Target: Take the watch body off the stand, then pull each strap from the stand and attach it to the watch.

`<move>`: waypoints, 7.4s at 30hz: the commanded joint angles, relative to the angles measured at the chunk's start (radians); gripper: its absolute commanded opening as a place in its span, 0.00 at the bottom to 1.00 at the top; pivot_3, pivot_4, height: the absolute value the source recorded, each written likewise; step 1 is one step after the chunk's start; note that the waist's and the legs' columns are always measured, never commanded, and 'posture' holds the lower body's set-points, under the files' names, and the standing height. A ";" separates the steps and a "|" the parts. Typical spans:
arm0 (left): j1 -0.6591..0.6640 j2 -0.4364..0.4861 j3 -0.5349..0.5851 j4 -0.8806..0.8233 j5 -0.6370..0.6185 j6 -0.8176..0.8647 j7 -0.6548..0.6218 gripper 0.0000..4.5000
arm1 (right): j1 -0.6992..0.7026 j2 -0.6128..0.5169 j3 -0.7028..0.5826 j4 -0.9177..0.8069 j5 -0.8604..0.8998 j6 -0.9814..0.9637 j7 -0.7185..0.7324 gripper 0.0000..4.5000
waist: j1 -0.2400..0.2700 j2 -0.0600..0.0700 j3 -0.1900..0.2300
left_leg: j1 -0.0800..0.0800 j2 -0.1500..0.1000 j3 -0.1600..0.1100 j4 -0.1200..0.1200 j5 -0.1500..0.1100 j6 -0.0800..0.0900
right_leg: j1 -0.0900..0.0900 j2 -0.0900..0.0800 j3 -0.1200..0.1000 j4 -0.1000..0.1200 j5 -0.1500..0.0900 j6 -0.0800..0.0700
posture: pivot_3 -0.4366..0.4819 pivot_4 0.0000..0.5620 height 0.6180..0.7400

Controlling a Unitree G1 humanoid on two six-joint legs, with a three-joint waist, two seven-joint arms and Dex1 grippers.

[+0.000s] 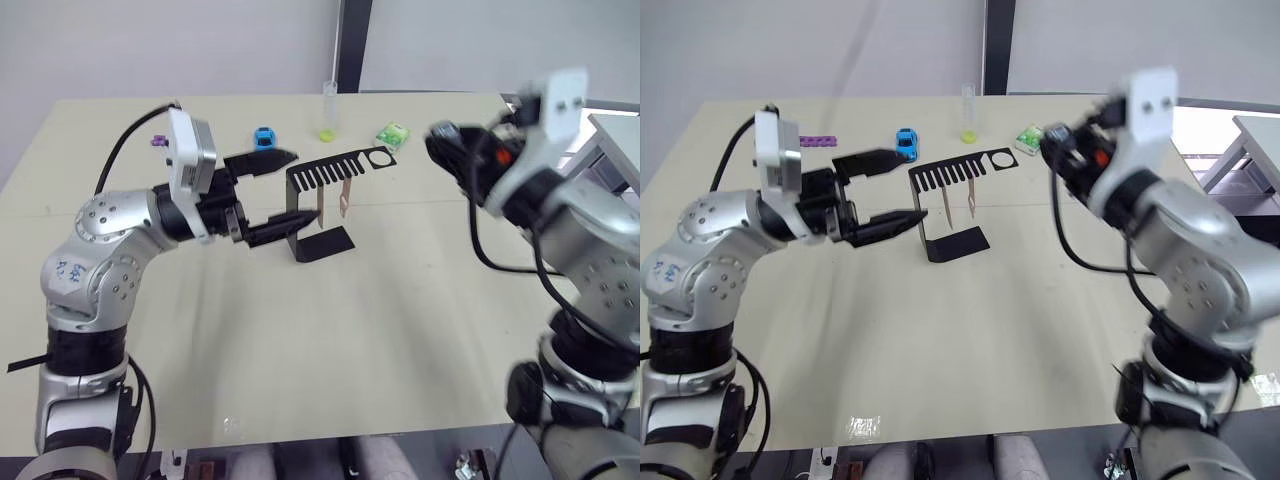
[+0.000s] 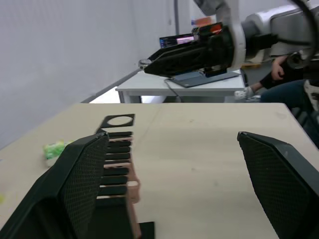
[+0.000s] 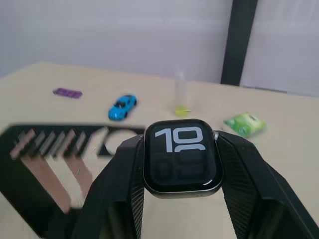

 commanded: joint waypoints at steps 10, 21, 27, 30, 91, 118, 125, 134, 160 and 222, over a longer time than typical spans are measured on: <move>0.089 0.000 -0.145 0.005 0.112 -0.154 -0.154 1.00 | 0.564 0.025 -0.023 0.043 -0.160 -0.402 0.057 0.35 | 0.021 0.000 0.000 | 0.002 0.000 0.004 -0.001 0.003 -0.002 | 0.001 0.003 0.005 -0.003 0.000 0.000 | 0.48 0.27 1.00; 0.082 -0.040 -0.204 0.078 0.189 -0.234 -0.202 1.00 | 0.603 0.118 0.057 0.273 -0.276 -0.674 0.055 0.35 | 0.018 0.000 0.000 | 0.003 0.000 0.005 -0.001 0.003 -0.002 | 0.001 0.004 0.006 -0.002 0.000 0.000 | 0.48 0.27 1.00; 0.086 -0.043 -0.203 0.079 0.193 -0.238 -0.205 1.00 | 0.589 0.120 0.063 0.327 -0.256 -0.694 0.069 0.35 | 0.018 0.000 0.000 | 0.003 0.000 0.005 -0.001 0.003 -0.002 | 0.001 0.004 0.005 -0.001 0.000 0.000 | 0.48 0.27 1.00; 0.087 -0.043 -0.201 0.077 0.196 -0.240 -0.205 1.00 | 0.582 0.126 0.058 0.348 -0.244 -0.692 0.067 0.35 | 0.018 0.000 0.000 | 0.003 0.000 0.005 -0.001 0.003 -0.002 | 0.001 0.004 0.005 -0.001 0.000 0.000 | 0.48 0.27 1.00; 0.318 -0.214 -0.065 -0.030 0.308 -0.060 0.381 1.00 | 0.916 -0.195 -0.198 -0.144 0.238 -0.572 0.367 0.99 | 0.068 -0.001 -0.001 | 0.003 0.000 0.004 0.005 0.001 0.000 | 0.004 0.004 0.005 -0.001 0.000 -0.001 | 0.48 0.27 1.00; 0.069 -0.418 -0.174 0.312 0.523 -0.221 0.522 0.82 | 0.548 -0.191 0.167 -0.171 0.275 -0.488 0.184 1.00 | 0.070 -0.001 -0.001 | 0.002 0.001 0.003 0.011 0.000 0.001 | 0.003 0.003 0.003 0.003 0.000 -0.001 | 0.48 0.27 1.00; 0.057 -0.450 -0.174 0.330 0.565 -0.229 0.565 0.82 | 0.543 -0.179 0.171 -0.156 0.262 -0.494 0.171 1.00 | 0.068 -0.001 -0.001 | 0.002 0.002 0.004 0.012 0.000 0.001 | 0.003 0.004 0.003 0.003 0.000 -0.001 | 0.48 0.27 1.00; 0.061 -0.465 -0.169 0.321 0.580 -0.224 0.572 0.82 | 0.536 -0.178 0.174 -0.149 0.253 -0.496 0.167 1.00 | 0.070 -0.001 -0.001 | 0.001 0.002 0.003 0.012 0.000 0.001 | 0.003 0.003 0.003 0.003 0.000 -0.001 | 0.48 0.27 1.00; 0.008 -0.505 -0.147 0.402 0.589 -0.256 0.619 0.42 | 0.527 -0.161 0.185 -0.150 0.229 -0.495 0.166 1.00 | 0.069 -0.001 -0.001 | 0.001 0.002 0.004 0.012 0.000 0.001 | 0.003 0.003 0.003 0.003 0.000 -0.001 | 0.48 0.27 1.00; -0.014 -0.647 -0.197 0.356 0.728 -0.186 0.862 0.00 | 0.123 0.339 0.542 0.126 -0.383 -0.440 -0.265 0.24 | 0.060 -0.001 -0.001 | 0.001 0.002 0.005 0.011 0.000 0.001 | -0.001 0.001 0.000 0.006 0.000 -0.001 | 0.48 0.27 1.00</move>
